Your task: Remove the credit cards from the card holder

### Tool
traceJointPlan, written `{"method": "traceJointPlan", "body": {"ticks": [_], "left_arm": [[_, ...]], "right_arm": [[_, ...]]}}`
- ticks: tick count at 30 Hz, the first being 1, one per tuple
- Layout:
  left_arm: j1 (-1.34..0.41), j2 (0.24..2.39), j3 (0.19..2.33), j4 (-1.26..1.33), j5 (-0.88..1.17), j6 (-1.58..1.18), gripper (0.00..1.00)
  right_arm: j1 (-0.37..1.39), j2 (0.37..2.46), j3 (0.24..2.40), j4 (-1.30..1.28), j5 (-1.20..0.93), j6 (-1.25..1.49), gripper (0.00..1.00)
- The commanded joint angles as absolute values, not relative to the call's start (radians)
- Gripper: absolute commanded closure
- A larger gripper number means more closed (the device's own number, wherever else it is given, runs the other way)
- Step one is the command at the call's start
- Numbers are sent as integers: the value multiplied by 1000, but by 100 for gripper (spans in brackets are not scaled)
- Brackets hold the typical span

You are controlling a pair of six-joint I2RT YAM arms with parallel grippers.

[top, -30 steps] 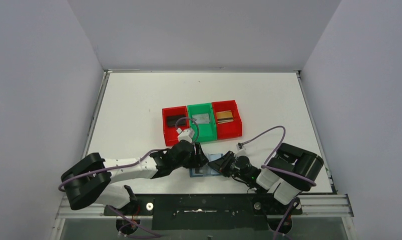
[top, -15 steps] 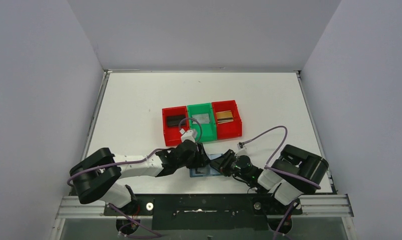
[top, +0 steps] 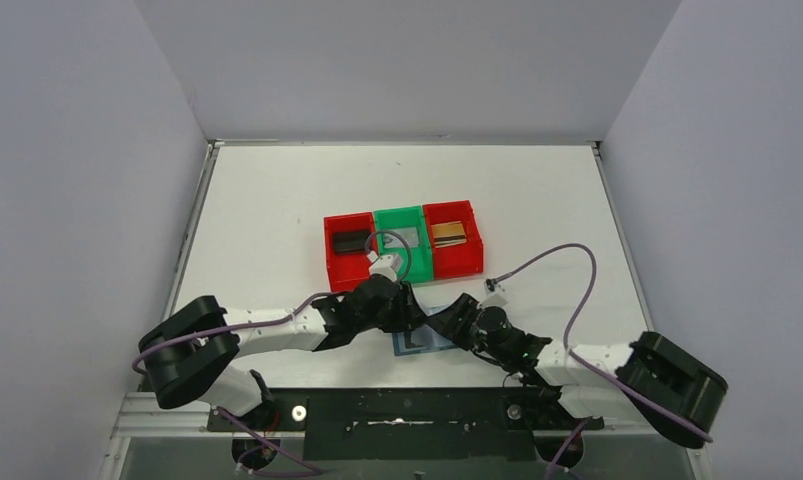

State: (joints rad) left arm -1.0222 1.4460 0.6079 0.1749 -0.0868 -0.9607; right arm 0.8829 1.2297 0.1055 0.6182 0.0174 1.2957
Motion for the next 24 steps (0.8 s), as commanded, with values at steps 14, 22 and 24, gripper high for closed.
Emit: {"method": "traceJointPlan", "body": {"ticks": [14,22,24], "left_arm": [[-1063,1681,846,254,25,-874,57],[-1083,1753,934,198,28,-858,53],[-1085,1726,917,201,16,-863,53]], "right_arm": [[879,473,256,-367,418,1258,38],[879,425,306,-490,474,1254,37],[879,428,315,-474,465,1235,40]]}}
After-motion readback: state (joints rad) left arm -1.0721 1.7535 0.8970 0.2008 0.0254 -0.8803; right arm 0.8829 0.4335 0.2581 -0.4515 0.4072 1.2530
